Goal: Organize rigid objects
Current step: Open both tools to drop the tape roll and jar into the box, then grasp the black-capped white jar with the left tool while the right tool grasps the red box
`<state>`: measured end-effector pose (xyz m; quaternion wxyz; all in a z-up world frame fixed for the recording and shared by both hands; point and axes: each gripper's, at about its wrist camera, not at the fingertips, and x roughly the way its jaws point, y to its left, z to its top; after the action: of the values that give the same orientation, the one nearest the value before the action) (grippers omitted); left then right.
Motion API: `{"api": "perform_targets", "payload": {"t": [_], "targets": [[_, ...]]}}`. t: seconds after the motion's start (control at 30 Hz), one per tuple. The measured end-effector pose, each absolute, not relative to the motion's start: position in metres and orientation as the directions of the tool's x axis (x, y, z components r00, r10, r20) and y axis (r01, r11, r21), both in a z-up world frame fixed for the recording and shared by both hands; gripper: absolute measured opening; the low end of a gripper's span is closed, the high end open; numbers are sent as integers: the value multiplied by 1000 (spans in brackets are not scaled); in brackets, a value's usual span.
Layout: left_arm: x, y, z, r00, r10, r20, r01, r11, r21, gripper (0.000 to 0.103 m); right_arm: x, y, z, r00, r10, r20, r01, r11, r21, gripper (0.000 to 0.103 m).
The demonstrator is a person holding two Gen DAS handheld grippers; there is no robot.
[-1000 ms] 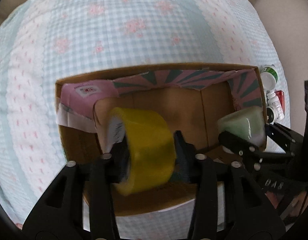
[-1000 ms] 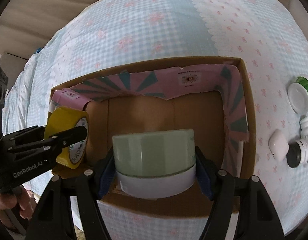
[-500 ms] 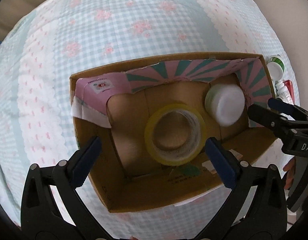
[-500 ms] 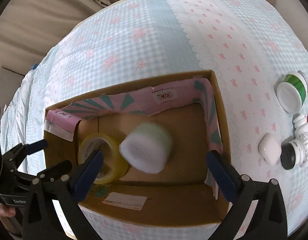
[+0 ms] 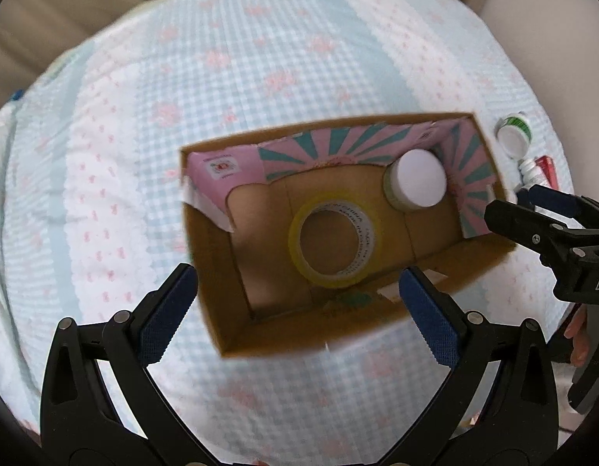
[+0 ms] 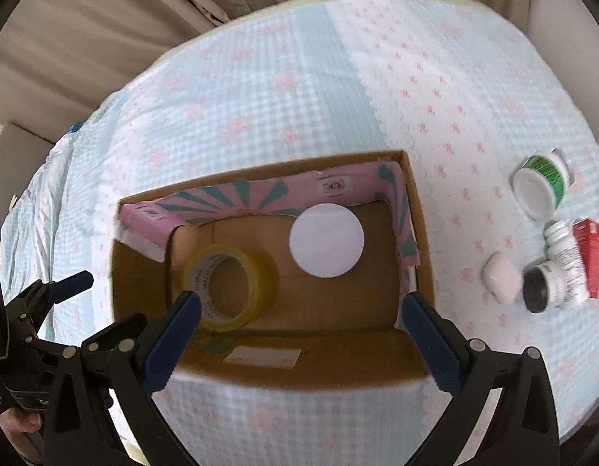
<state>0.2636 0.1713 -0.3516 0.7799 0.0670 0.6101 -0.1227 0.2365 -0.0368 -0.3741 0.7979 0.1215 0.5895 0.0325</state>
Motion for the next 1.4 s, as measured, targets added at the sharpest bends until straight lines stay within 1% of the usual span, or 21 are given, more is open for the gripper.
{"api": "perform_targets", "payload": {"t": [0.3,0.43,0.63,0.73,0.87,1.03,1.23,1.4], "targets": [[204,183,-245,393,-100,-914,263,965,7,103,191,-25,-275,404,156,-901,49,980,192,103],[176,176,-211,456,-117,-882,267,964,10,103,164,-33,-233,463,123,-878,59,984,170,103],[139,141,-164,555,-150,-818,284,959,17,103,126,-64,-192,499,75,-864,84,987,134,103],[126,115,-152,570,-170,-804,298,955,9,103,107,-93,-175,525,44,-850,104,988,115,103],[108,66,-142,596,-201,-777,299,954,-18,103,86,-148,-162,543,-4,-839,163,981,101,103],[98,-5,-149,601,-201,-773,287,958,-26,103,74,-214,-162,540,-9,-841,166,981,96,103],[95,-88,-179,581,-200,-789,338,941,10,103,74,-289,-183,517,-1,-856,145,986,86,103],[108,-141,-223,510,-236,-827,451,892,23,103,85,-336,-219,464,15,-886,186,976,114,103]]}}
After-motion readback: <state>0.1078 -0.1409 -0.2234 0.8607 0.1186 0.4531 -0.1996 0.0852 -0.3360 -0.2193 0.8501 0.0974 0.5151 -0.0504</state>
